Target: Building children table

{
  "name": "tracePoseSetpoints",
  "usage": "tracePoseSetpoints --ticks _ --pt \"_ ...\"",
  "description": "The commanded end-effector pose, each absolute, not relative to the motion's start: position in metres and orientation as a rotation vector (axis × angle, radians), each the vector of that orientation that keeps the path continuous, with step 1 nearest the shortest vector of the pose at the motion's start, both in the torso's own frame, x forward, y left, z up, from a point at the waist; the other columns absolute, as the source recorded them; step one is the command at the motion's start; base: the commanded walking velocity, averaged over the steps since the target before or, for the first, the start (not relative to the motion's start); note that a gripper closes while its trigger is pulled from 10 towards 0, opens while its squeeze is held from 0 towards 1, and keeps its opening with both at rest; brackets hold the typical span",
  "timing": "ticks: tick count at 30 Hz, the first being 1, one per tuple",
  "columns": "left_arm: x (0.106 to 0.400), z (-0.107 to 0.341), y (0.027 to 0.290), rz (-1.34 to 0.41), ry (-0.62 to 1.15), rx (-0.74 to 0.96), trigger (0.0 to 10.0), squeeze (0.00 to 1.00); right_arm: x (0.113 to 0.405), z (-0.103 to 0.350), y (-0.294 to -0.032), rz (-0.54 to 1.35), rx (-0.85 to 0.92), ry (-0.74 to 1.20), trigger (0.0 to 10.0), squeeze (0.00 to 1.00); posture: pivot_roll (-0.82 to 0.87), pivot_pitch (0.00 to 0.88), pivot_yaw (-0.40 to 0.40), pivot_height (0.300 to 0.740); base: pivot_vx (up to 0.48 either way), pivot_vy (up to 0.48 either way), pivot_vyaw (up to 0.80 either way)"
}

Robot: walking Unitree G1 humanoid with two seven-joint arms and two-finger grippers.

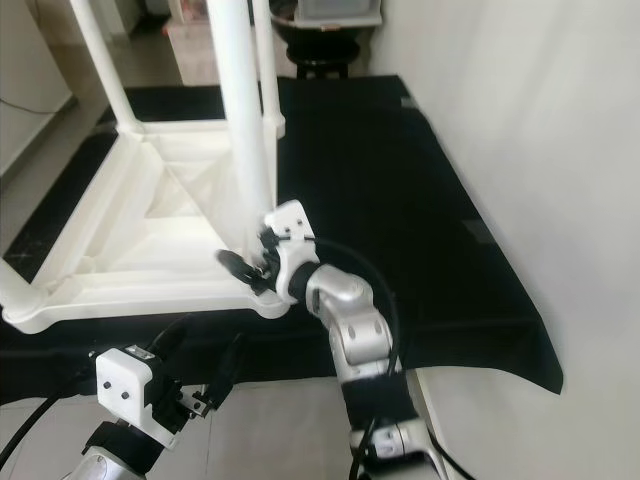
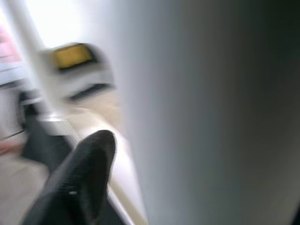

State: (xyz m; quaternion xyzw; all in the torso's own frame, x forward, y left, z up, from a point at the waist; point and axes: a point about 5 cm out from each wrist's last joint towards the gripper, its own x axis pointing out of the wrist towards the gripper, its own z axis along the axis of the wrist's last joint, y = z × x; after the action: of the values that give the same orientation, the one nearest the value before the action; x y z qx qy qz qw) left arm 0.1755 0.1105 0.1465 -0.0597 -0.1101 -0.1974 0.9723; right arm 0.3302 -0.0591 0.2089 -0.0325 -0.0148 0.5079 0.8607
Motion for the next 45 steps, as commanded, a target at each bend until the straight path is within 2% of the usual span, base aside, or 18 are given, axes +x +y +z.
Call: tracePoseSetpoints --ticks 1,3,6,7,13,14,15,16,17,25,33,37,40,41,43,45 --pt "0.175 0.142 0.110 -0.396 -0.203 -0.122 10.0 0.00 0.326 0.210 -0.052 1.240 -0.081 -0.042 10.0 1.00 0.00 0.128 0.021 0.740 0.000 0.000 0.00" --pt "0.175 0.142 0.109 -0.397 -0.203 -0.123 10.0 0.00 0.326 0.211 -0.057 1.384 -0.195 -0.042 10.0 1.00 0.00 0.127 0.021 0.740 0.000 0.000 0.00" --pt "0.175 0.142 0.109 -0.397 -0.203 -0.123 10.0 0.00 0.326 0.214 -0.061 1.496 -0.243 -0.052 10.0 1.00 0.00 0.125 0.024 0.740 0.000 0.000 0.00" --pt "0.175 0.142 0.110 -0.397 -0.203 -0.123 10.0 0.00 0.330 0.214 -0.061 1.504 -0.254 -0.038 10.0 0.00 0.00 0.123 0.024 0.740 0.000 0.000 0.00" --pt "0.176 0.142 0.110 -0.396 -0.203 -0.121 10.0 0.00 0.340 0.212 -0.063 1.541 -0.256 0.006 10.0 0.00 0.01 0.124 0.026 0.740 0.000 0.000 0.00" --pt "0.176 0.142 0.110 -0.396 -0.203 -0.121 10.0 0.00 0.344 0.212 -0.062 1.531 -0.239 0.011 7.6 0.00 0.01 0.123 0.027 0.740 0.000 0.000 0.00" --pt "0.176 0.142 0.110 -0.396 -0.203 -0.121 10.0 0.00 0.344 0.212 -0.062 1.531 -0.239 0.011 7.6 0.00 0.01 0.123 0.027 0.740 0.000 0.000 0.00" --pt "0.176 0.142 0.110 -0.396 -0.202 -0.120 10.0 0.00 0.347 0.211 -0.062 1.517 -0.222 0.015 2.9 0.00 0.01 0.123 0.027 0.740 0.000 0.000 0.00" --pt "0.176 0.142 0.110 -0.397 -0.202 -0.120 10.0 0.00 0.348 0.209 -0.062 1.535 -0.209 0.023 0.0 0.00 0.01 0.124 0.027 0.740 0.000 0.000 0.00" --pt "0.176 0.143 0.110 -0.398 -0.202 -0.122 10.0 0.00 0.349 0.205 -0.067 1.603 -0.192 0.040 0.0 0.00 0.01 0.126 0.028 0.740 0.000 0.000 0.00" --pt "0.175 0.142 0.110 -0.397 -0.203 -0.122 10.0 0.00 0.350 0.203 -0.078 1.560 -0.223 0.027 0.0 0.00 0.01 0.129 0.027 0.740 0.000 0.000 0.00" --pt "0.175 0.143 0.110 -0.394 -0.205 -0.123 10.0 0.00 0.346 0.183 -0.096 1.274 -0.226 0.076 0.0 0.00 -0.01 0.134 0.020 0.740 0.000 0.000 0.00" --pt "0.175 0.143 0.110 -0.394 -0.205 -0.123 10.0 0.00 0.346 0.183 -0.096 1.274 -0.226 0.076 0.0 0.00 -0.01 0.134 0.020 0.740 0.000 0.000 0.00" --pt "0.175 0.143 0.110 -0.394 -0.206 -0.123 10.0 0.00 0.336 0.161 -0.084 0.973 -0.151 0.154 0.0 0.00 -0.02 0.136 0.016 0.740 0.000 0.000 0.00" --pt "0.177 0.142 0.111 -0.398 -0.206 -0.122 10.0 0.00 0.308 0.141 -0.077 0.593 -0.142 0.192 0.0 0.00 -0.01 0.127 0.028 0.740 0.000 0.000 0.00" --pt "0.178 0.142 0.111 -0.401 -0.206 -0.122 10.0 0.00 0.304 0.140 -0.075 0.526 -0.142 0.188 0.0 0.00 -0.01 0.115 0.024 0.740 0.000 0.000 0.00"
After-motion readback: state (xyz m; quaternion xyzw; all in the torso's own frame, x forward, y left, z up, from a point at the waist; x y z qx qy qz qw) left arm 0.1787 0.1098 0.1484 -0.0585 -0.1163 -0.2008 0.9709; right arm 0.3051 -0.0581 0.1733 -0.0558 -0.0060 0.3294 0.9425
